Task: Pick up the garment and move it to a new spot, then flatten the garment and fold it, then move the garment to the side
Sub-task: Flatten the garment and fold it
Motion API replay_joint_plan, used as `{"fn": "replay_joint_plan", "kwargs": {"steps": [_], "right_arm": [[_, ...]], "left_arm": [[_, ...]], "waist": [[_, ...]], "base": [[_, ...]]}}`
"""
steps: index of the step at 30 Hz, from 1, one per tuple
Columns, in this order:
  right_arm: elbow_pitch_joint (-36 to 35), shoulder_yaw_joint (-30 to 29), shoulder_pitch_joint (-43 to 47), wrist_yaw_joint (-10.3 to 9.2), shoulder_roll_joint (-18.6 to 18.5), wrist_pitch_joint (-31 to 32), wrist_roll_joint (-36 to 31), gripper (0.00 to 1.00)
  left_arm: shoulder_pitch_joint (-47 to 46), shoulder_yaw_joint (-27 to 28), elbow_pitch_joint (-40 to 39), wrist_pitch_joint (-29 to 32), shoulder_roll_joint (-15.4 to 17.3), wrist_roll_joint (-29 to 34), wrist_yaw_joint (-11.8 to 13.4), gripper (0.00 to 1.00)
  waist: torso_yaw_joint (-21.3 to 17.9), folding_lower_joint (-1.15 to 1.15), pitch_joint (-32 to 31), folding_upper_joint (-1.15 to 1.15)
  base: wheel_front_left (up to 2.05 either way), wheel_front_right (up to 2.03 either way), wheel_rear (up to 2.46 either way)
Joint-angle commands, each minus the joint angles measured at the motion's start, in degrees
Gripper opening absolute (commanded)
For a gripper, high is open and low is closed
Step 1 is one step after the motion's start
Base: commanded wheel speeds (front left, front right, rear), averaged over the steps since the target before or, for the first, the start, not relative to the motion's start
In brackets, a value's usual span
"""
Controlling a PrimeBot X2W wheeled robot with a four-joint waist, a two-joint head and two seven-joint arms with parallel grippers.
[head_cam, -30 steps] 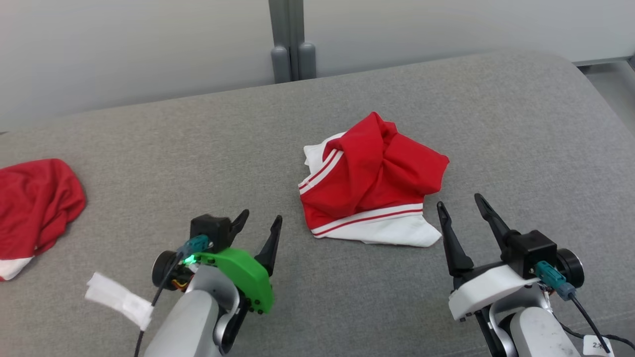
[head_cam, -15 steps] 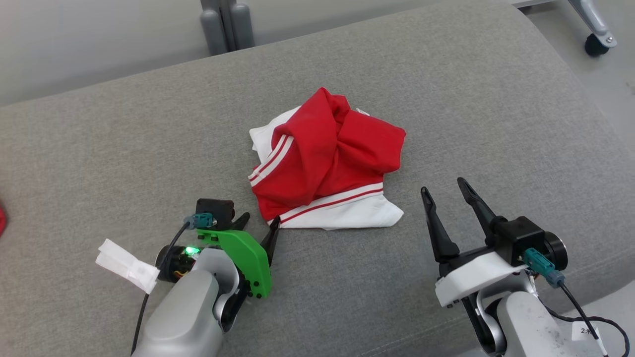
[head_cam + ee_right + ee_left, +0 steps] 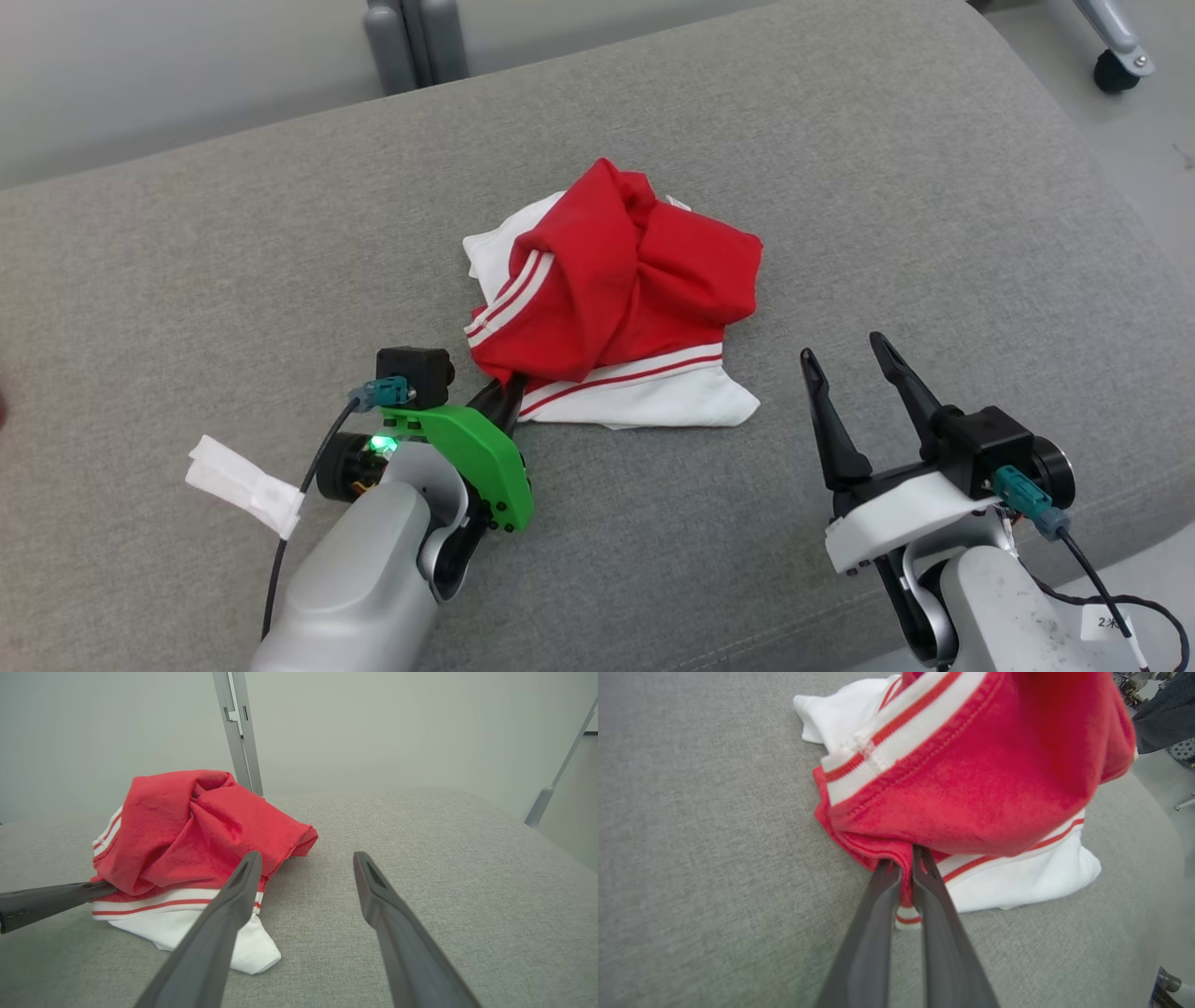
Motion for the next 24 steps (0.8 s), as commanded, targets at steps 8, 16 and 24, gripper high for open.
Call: {"fn": "replay_joint_plan", "kwargs": {"steps": [8,16,24], "right_arm": [[-0.49,-1.93,1.20,-0.07,-0.09,-0.07,-1.13,1.00],[-0.99,-3.45,3.47,-0.08,-0.13,0.76,-1.44,1.00],[-1.99,-3.95,4.95,-0.07,-0.11,1.25,-1.20,1.00]], "left_arm": [[1.89,-1.76,-7.45,-6.76,0.49,-5.91,-0.07,0.00],[7.51,-2.01,-23.30,-5.39,4.95,-8.12,1.34,0.00],[15.66,-1.26,-46.53,2.48,10.14,-10.21,9.61,0.00]], "waist": [[7.63,0.00,-2.62,0.00],[13.84,0.00,-6.02,0.00],[15.87,0.00,-7.36,0.00]], "base": [[0.00,0.00,0.00],[0.00,0.00,0.00],[0.00,0.00,0.00]]}}
